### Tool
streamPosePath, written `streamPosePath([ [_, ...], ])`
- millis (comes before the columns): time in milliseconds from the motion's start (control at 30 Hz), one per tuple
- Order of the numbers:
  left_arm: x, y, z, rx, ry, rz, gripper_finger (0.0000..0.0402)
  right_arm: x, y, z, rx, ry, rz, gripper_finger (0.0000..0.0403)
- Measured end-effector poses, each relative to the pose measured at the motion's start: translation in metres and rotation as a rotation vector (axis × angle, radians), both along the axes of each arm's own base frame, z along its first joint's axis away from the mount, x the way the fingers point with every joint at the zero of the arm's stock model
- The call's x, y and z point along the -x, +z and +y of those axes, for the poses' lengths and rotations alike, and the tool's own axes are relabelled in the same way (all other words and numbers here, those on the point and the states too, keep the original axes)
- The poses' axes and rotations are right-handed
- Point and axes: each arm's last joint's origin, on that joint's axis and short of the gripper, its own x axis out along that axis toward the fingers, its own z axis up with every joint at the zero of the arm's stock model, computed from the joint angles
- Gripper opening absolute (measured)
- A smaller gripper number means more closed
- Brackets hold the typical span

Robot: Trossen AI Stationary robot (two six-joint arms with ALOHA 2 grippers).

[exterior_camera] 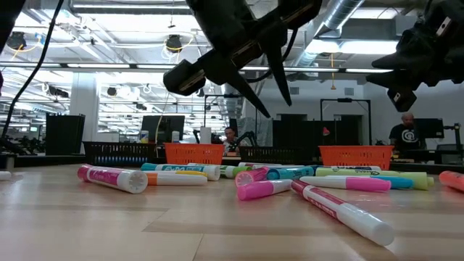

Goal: Pick & Place Markers
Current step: Put the pink highlighter pen into the left black bin

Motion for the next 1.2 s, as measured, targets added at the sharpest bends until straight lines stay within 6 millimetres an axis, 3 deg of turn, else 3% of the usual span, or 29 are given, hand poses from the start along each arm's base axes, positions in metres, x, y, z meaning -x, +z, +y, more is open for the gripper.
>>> streamPosePath([
  [1200,0.0010,-0.0017,0.0061,-0.101,0.069,-0.024,0.0123,0.0001,-0.0008,0.0000,-0.001,0.000,0.008,0.0125],
])
